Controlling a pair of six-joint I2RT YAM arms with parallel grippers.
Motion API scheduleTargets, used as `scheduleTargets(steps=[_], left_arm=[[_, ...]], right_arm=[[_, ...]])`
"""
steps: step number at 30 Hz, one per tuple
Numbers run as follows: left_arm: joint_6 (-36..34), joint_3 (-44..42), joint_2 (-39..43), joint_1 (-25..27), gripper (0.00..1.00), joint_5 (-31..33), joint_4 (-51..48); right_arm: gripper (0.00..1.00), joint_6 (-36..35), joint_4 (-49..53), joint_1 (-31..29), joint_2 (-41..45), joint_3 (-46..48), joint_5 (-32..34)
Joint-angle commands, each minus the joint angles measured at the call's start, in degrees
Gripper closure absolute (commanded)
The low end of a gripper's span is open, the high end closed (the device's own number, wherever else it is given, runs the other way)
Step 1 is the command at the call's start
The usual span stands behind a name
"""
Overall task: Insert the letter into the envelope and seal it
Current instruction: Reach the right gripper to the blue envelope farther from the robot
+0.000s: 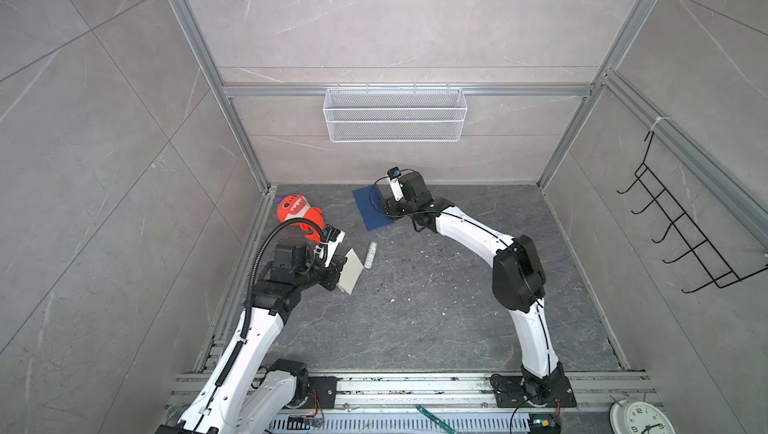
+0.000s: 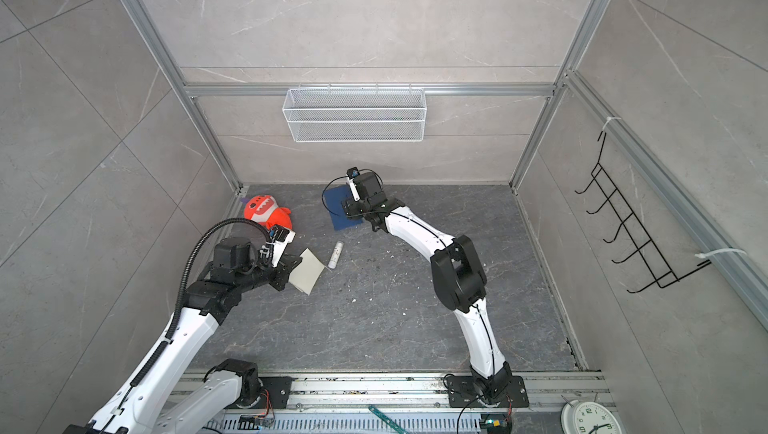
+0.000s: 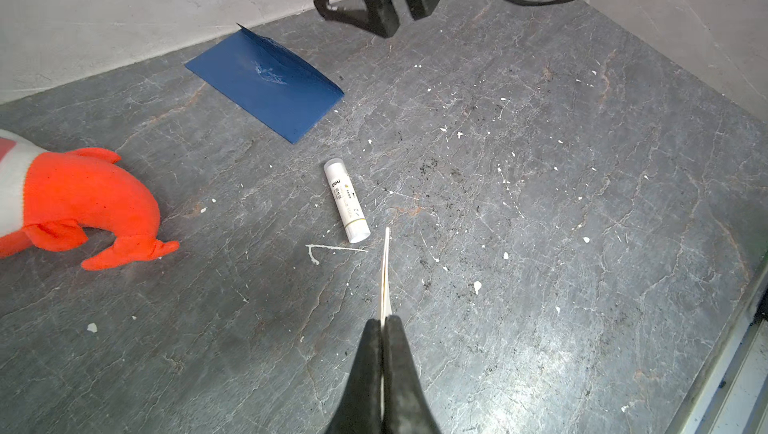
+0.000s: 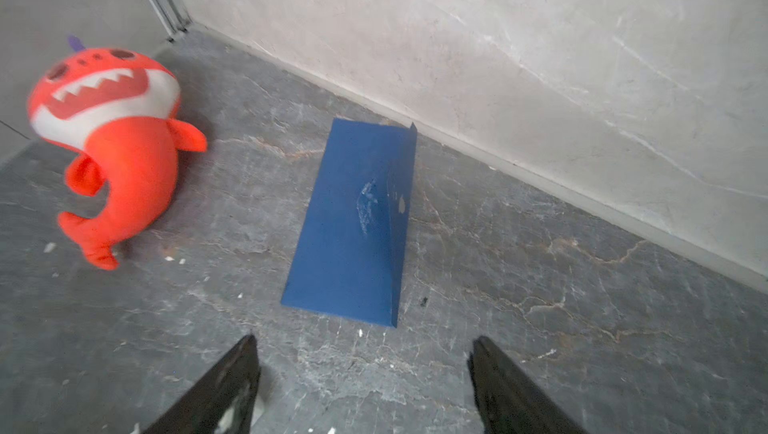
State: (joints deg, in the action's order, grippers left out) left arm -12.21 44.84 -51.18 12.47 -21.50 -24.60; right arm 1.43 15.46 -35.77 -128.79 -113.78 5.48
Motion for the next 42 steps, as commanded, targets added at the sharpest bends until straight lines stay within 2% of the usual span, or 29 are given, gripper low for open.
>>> scheduleTargets(steps=[1, 8, 11, 17, 30, 35, 39, 42], left_arm=[[-1.32, 0.00, 1.45, -0.34, 1.00, 0.32, 2.87], [-1.24, -0.27, 1.25, -0.43, 1.00, -0.52, 2.92], [-1.15, -0.54, 1.36, -0.52, 1.00, -0.85, 3.32], [-0.90, -0.46, 0.82, -0.58, 1.00, -1.93, 3.63], [-0.91, -0.45, 0.40, -0.69, 1.00, -2.78, 3.71], [-1.03, -0.28, 0.29, -1.01, 1.00, -3.10, 3.70], [-0.89, -0.37, 0.38, -1.30, 1.00, -3.41, 4.05], [-0.74, -0.37, 0.03, -1.40, 1.00, -4.38, 4.21]], right_arm=[[0.18, -1.39, 11.62, -0.27, -7.97, -11.19, 3.36], [0.19, -3.33, 30.15, -0.46, -28.14, -43.55, 6.81], [0.22, -3.36, 33.05, -0.41, -33.19, -50.97, 7.97], [0.35, -3.86, 26.80, -0.32, -32.32, -43.93, 10.88], [0.55, -10.30, 26.99, -0.77, -36.25, -47.47, 11.02], [0.74, -12.76, 26.99, -0.85, -36.96, -48.27, 9.87], [0.93, -14.03, 26.66, -0.73, -37.04, -47.74, 10.94], [1.00, -14.07, 26.82, -0.56, -36.65, -47.53, 11.05]])
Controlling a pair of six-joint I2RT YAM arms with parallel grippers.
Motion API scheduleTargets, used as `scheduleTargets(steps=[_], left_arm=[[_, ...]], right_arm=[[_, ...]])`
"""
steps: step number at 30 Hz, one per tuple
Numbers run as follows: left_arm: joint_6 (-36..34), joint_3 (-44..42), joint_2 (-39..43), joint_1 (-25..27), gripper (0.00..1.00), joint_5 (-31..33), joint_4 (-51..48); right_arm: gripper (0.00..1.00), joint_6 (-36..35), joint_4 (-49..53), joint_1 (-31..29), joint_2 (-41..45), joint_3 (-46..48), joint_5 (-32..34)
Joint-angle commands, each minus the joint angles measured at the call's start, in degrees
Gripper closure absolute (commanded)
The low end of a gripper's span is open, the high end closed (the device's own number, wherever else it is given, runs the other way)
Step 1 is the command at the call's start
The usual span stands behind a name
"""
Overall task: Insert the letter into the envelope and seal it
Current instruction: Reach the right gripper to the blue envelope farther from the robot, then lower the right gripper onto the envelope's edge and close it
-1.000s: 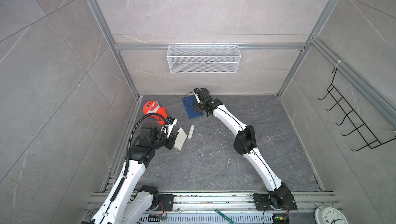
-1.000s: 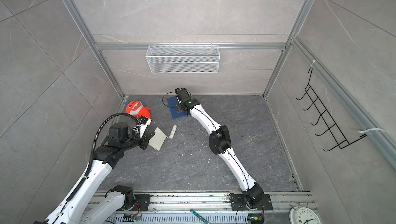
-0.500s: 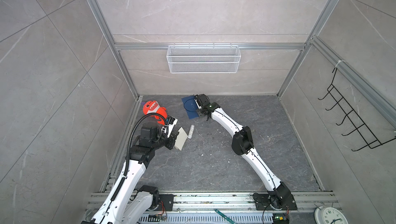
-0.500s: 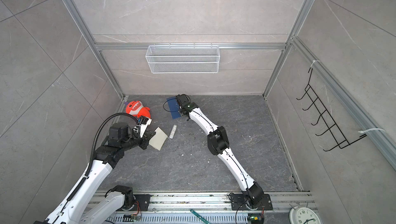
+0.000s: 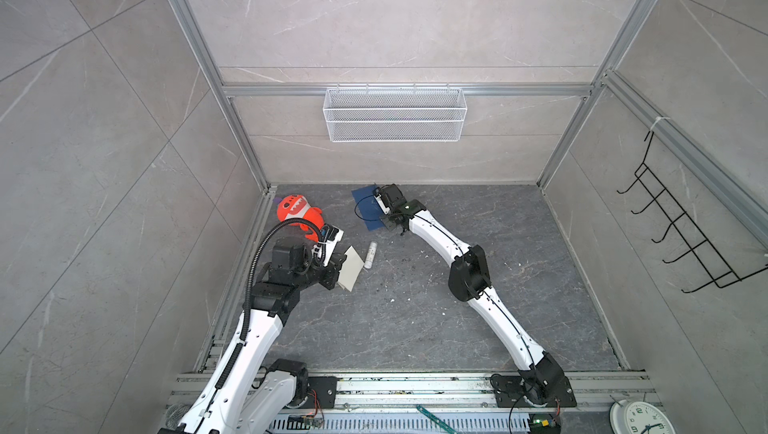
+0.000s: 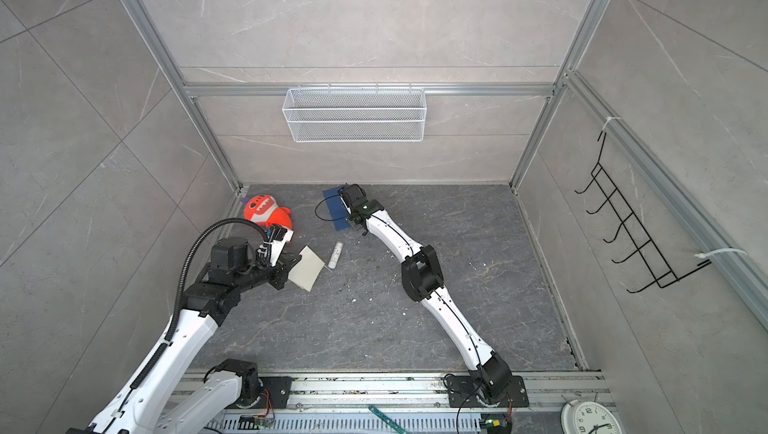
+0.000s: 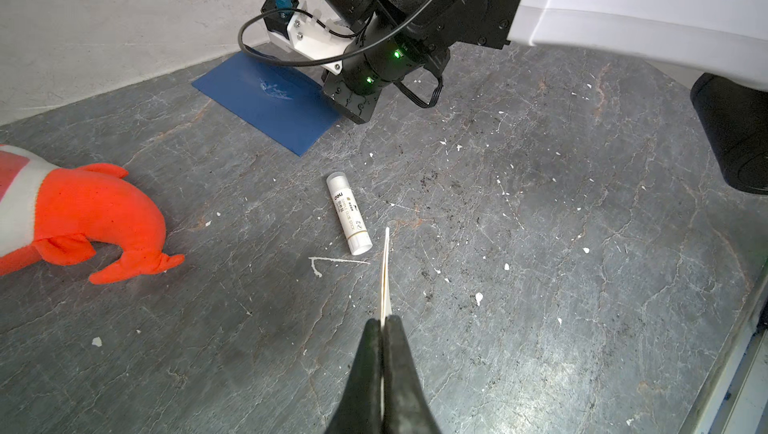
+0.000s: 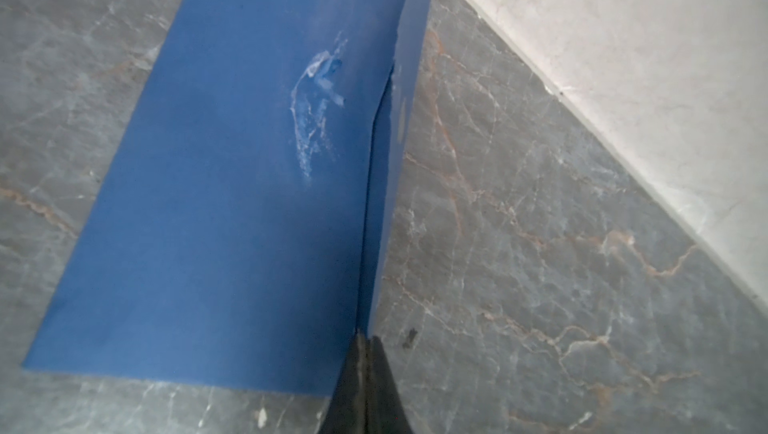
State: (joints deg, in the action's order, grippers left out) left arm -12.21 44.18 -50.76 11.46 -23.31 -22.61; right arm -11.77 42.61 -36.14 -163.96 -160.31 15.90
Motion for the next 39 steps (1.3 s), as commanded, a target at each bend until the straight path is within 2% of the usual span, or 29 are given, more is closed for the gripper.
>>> scheduleTargets(steps=[1, 11, 17, 23, 24, 26, 27, 32, 35, 39], left_arm=[[-0.76, 0.37, -0.47, -0.48, 1.00, -2.66, 2.09], [-0.65, 0.03, 0.18, -0.65, 1.00, -3.22, 2.57], [-0.50, -0.41, 1.19, -0.64, 1.00, -3.75, 3.27], [-0.45, -0.59, 1.65, -0.65, 1.00, -4.28, 3.42], [-0.41, -0.60, 1.73, -0.65, 1.00, -4.28, 3.45], [-0.38, -0.74, 1.95, -0.65, 1.00, -4.24, 3.48], [-0.35, -0.77, 1.99, -0.65, 1.00, -4.26, 3.70], [-0.26, -0.77, 1.78, -0.65, 1.00, -4.46, 3.89], [-0.27, -0.77, 1.54, -0.65, 1.00, -4.64, 3.84], [-0.23, -0.70, 1.46, -0.79, 1.00, -4.50, 3.98]], right_arm=[[1.00, -0.60, -0.18, -0.15, -1.22, -0.92, 0.67], [1.00, 3.78, -0.67, 1.21, 8.55, 4.01, 4.19], [1.00, 7.19, 0.35, 1.41, 17.87, 11.00, 3.85], [1.00, 10.07, -9.85, 1.27, 31.96, 32.60, 1.21], [0.97, 9.91, -12.18, 1.25, 33.97, 36.01, -0.48], [0.65, 9.74, -15.69, 1.27, 36.55, 40.87, -4.11], [0.56, 9.75, -16.47, 1.25, 37.02, 42.13, -5.21], [0.35, 11.33, -14.99, 1.37, 33.57, 39.47, -8.56], [0.25, 14.06, -9.61, 1.34, 28.53, 31.60, -12.28], [0.14, 18.72, 0.95, 1.34, 19.18, 15.82, -14.31]])
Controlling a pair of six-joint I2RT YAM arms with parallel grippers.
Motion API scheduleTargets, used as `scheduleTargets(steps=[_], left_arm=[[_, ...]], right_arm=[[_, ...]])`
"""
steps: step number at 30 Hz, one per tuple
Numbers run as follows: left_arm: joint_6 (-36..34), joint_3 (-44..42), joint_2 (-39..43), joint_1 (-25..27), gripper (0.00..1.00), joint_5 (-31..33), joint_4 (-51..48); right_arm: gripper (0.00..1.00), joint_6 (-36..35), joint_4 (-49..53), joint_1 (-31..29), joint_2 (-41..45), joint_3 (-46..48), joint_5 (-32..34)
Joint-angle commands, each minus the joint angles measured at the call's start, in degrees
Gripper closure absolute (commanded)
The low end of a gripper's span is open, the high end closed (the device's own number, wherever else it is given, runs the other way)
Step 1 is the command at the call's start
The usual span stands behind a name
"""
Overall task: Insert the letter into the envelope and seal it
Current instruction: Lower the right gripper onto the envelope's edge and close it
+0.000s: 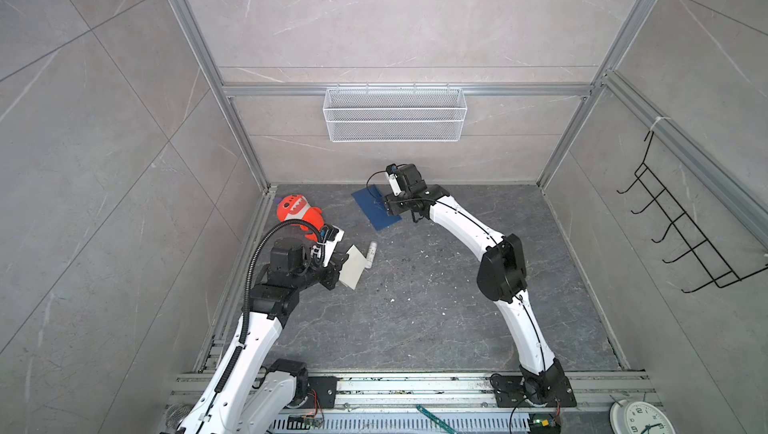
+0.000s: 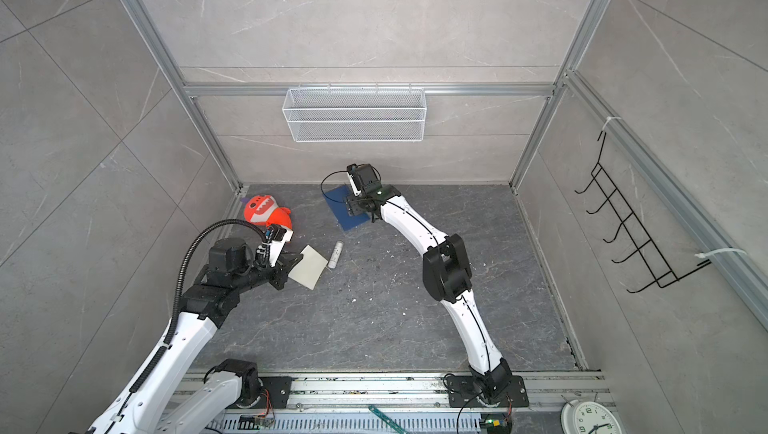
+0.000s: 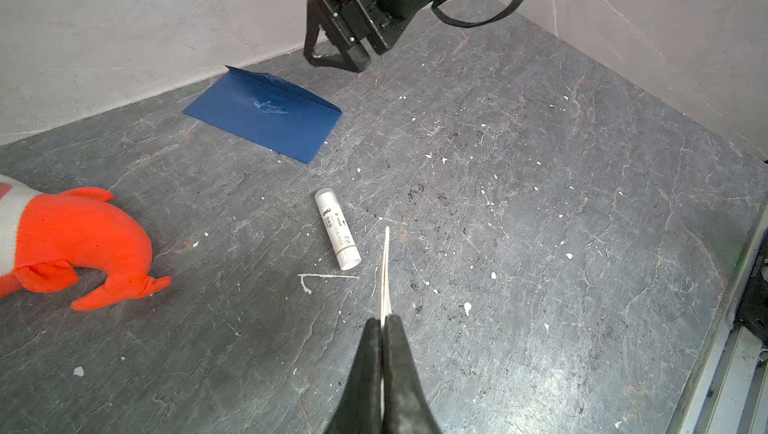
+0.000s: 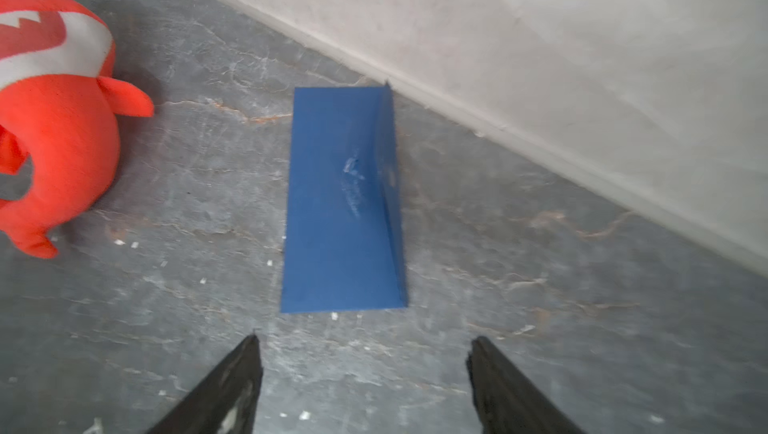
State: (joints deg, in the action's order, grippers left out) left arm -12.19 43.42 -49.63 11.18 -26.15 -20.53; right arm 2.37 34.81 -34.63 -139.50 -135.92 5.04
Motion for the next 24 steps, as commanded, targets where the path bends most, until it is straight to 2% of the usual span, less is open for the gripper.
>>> scheduleTargets(steps=[1, 5, 7, 11, 15, 24], left_arm=[[-0.29, 0.03, 0.32, -0.54, 1.00, -1.65, 1.90], [-0.22, 0.09, 0.23, -0.55, 1.00, -1.62, 1.75], [-0.28, 0.00, 0.31, -0.63, 1.00, -1.64, 1.78], [-0.19, 0.00, 0.23, -0.63, 1.00, -1.58, 1.73], [-0.15, 0.00, 0.23, -0.63, 1.00, -1.57, 1.77], [-0.16, 0.00, 0.32, -0.68, 1.00, -1.62, 1.67]], right_arm=[[0.13, 5.39, 11.28, -0.17, -7.18, -12.28, -3.33], [0.08, 7.70, 20.77, -0.26, -18.42, -30.08, -1.40], [0.08, 8.50, 22.54, -0.37, -20.84, -33.33, -1.13], [0.08, 9.73, 18.72, -0.74, -18.76, -26.30, -5.94], [0.08, 11.60, 15.27, -1.22, -15.47, -19.93, -6.07], [0.10, 15.26, 13.62, -2.09, -18.53, -22.49, -10.09]])
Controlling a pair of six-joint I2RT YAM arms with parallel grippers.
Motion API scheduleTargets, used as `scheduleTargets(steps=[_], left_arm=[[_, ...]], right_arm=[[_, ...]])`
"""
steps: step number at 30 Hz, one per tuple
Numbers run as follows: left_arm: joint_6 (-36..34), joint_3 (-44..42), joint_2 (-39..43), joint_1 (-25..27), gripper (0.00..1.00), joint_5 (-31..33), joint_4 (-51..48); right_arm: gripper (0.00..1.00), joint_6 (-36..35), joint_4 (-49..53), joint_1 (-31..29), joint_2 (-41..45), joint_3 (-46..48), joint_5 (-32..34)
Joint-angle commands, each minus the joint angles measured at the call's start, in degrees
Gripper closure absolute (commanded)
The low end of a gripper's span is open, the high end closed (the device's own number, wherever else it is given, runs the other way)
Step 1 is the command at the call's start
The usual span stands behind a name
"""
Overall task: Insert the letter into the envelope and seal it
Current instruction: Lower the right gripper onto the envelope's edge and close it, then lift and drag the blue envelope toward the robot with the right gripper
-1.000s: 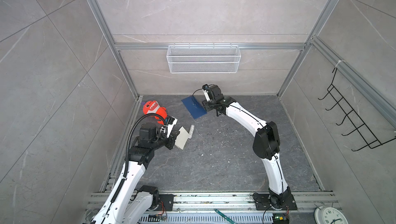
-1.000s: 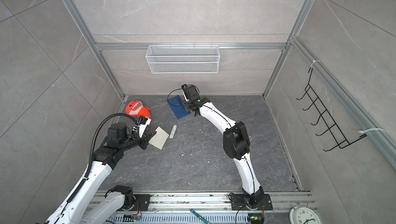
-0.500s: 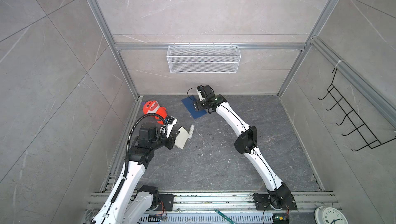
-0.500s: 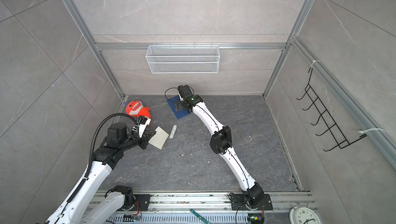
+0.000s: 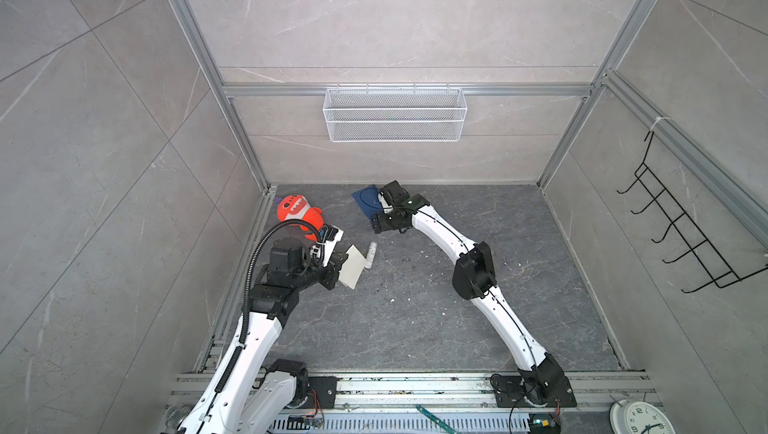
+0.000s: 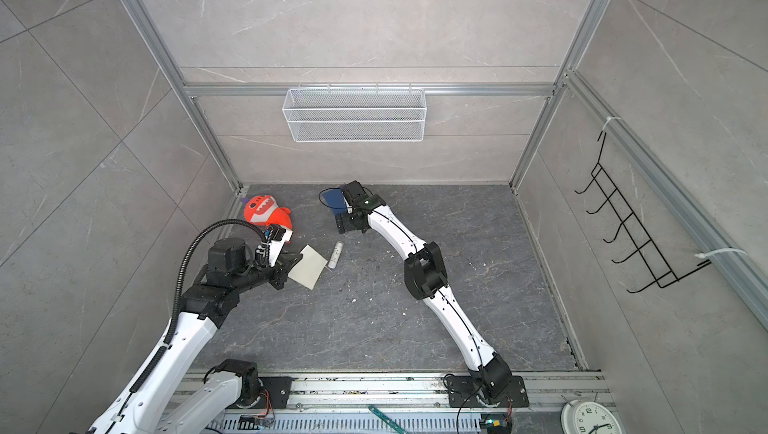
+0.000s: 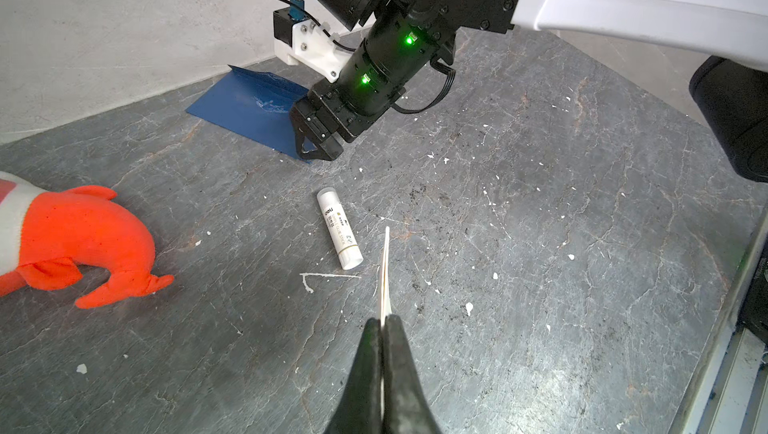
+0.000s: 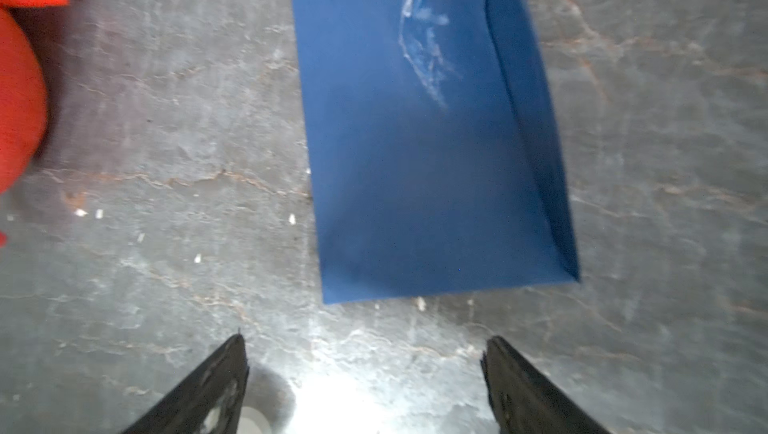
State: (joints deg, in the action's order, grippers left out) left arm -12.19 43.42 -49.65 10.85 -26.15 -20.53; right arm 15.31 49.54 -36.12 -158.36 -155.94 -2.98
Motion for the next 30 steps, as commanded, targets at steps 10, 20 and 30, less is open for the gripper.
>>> scheduleTargets(steps=[10, 20, 30], left_arm=[[-0.20, -0.09, 0.48, -0.39, 1.00, -1.54, 1.68], [-0.26, -0.17, 0.84, -0.39, 1.00, -1.27, 1.71], [-0.36, -0.26, 1.22, -0.39, 1.00, -1.09, 1.68]], right_arm=[[0.08, 5.20, -6.49, -0.73, -2.11, -3.05, -5.07], [0.06, 12.92, -10.93, 0.50, -5.08, -3.96, -8.76], [0.06, 17.65, -6.73, 1.55, -6.56, -3.75, -8.72]])
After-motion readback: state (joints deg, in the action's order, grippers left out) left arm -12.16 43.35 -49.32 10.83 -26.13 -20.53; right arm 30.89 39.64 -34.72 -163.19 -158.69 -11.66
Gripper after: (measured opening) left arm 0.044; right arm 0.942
